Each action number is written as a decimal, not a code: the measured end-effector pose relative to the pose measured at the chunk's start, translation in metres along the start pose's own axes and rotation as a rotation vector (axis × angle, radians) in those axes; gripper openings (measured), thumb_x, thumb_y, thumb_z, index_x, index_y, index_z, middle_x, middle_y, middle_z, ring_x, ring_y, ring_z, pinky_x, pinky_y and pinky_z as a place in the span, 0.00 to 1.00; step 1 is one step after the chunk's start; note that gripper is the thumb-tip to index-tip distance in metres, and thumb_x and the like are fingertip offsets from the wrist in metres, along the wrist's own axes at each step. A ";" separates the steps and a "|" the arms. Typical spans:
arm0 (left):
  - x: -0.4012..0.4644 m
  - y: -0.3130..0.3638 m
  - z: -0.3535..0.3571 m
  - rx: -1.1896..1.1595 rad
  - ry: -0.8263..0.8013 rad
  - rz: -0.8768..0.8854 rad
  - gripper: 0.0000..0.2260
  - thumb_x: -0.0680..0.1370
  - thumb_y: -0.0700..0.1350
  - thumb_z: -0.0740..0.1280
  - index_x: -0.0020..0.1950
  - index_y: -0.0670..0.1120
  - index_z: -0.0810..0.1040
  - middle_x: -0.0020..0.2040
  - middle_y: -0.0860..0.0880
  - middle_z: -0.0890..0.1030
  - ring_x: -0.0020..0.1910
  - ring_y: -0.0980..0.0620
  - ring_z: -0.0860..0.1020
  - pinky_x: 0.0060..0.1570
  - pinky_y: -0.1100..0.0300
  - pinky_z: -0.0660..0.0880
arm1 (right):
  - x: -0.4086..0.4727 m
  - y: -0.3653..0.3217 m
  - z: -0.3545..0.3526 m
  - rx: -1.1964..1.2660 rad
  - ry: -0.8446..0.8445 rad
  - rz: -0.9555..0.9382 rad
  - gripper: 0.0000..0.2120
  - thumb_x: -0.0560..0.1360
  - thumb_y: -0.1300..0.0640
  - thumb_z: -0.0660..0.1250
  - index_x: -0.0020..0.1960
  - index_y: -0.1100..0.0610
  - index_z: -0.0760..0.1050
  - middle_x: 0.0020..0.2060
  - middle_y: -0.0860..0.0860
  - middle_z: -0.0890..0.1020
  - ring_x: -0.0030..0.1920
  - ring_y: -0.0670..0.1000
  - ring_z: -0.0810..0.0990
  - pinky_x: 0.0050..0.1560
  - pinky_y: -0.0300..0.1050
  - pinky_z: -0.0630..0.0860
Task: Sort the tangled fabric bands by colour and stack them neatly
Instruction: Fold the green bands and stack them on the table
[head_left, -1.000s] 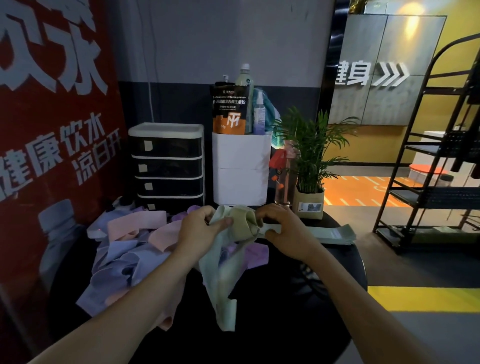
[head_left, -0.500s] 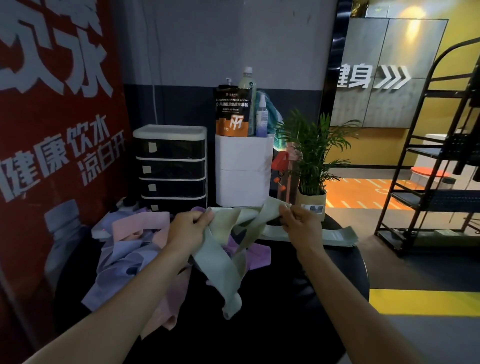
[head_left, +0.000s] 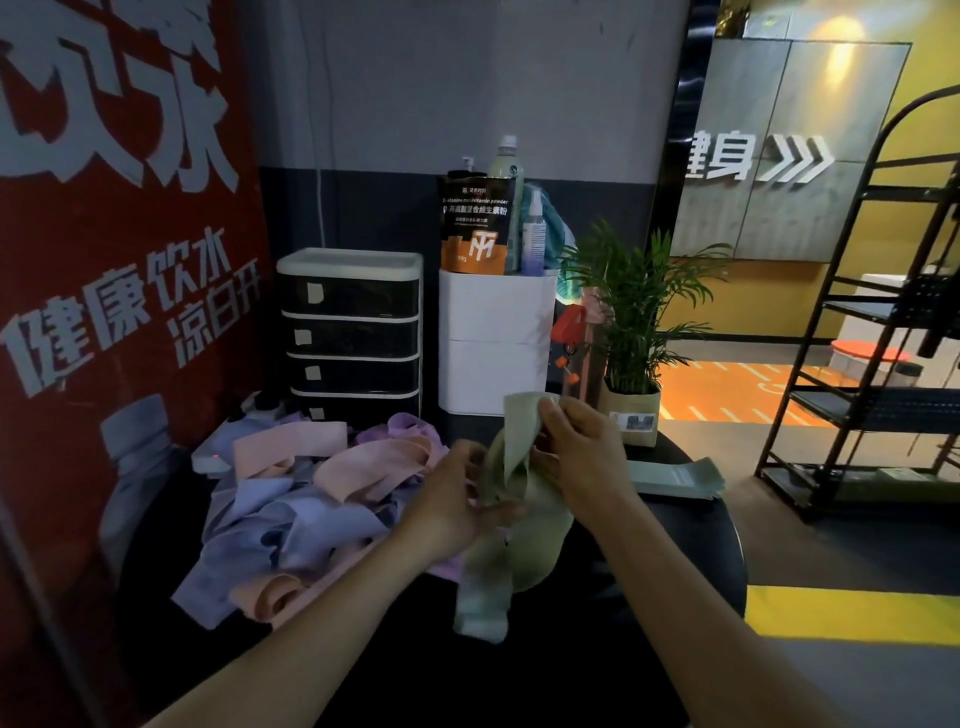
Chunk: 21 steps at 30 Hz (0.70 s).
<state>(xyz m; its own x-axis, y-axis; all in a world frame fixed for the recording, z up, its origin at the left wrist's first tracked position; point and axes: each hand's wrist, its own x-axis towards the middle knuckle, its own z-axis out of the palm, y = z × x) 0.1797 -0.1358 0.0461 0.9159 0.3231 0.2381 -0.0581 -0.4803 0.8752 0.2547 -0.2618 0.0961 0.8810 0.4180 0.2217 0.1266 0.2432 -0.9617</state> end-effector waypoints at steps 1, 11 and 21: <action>0.002 -0.001 -0.004 -0.024 0.038 -0.001 0.15 0.69 0.41 0.75 0.49 0.44 0.72 0.40 0.50 0.78 0.38 0.52 0.76 0.35 0.68 0.73 | 0.001 -0.002 -0.004 0.014 0.017 -0.010 0.15 0.80 0.60 0.59 0.50 0.74 0.70 0.38 0.60 0.73 0.36 0.52 0.75 0.33 0.38 0.77; 0.015 -0.006 -0.047 -0.721 0.460 -0.220 0.10 0.80 0.37 0.60 0.40 0.44 0.76 0.27 0.50 0.81 0.32 0.49 0.78 0.30 0.63 0.76 | 0.016 0.008 -0.041 0.334 0.313 0.074 0.10 0.80 0.62 0.59 0.40 0.61 0.73 0.39 0.57 0.77 0.44 0.53 0.79 0.37 0.39 0.81; 0.016 0.000 -0.062 -1.050 0.403 -0.431 0.14 0.83 0.47 0.54 0.56 0.41 0.75 0.54 0.41 0.78 0.46 0.47 0.76 0.55 0.49 0.71 | 0.024 0.035 -0.059 0.400 0.513 0.205 0.08 0.81 0.60 0.57 0.53 0.64 0.72 0.40 0.55 0.75 0.40 0.50 0.76 0.39 0.40 0.74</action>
<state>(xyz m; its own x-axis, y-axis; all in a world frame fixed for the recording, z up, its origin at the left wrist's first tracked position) 0.1700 -0.0796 0.0761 0.7608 0.6149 -0.2076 -0.2438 0.5673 0.7866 0.3072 -0.2948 0.0586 0.9864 0.0458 -0.1577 -0.1567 0.5494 -0.8207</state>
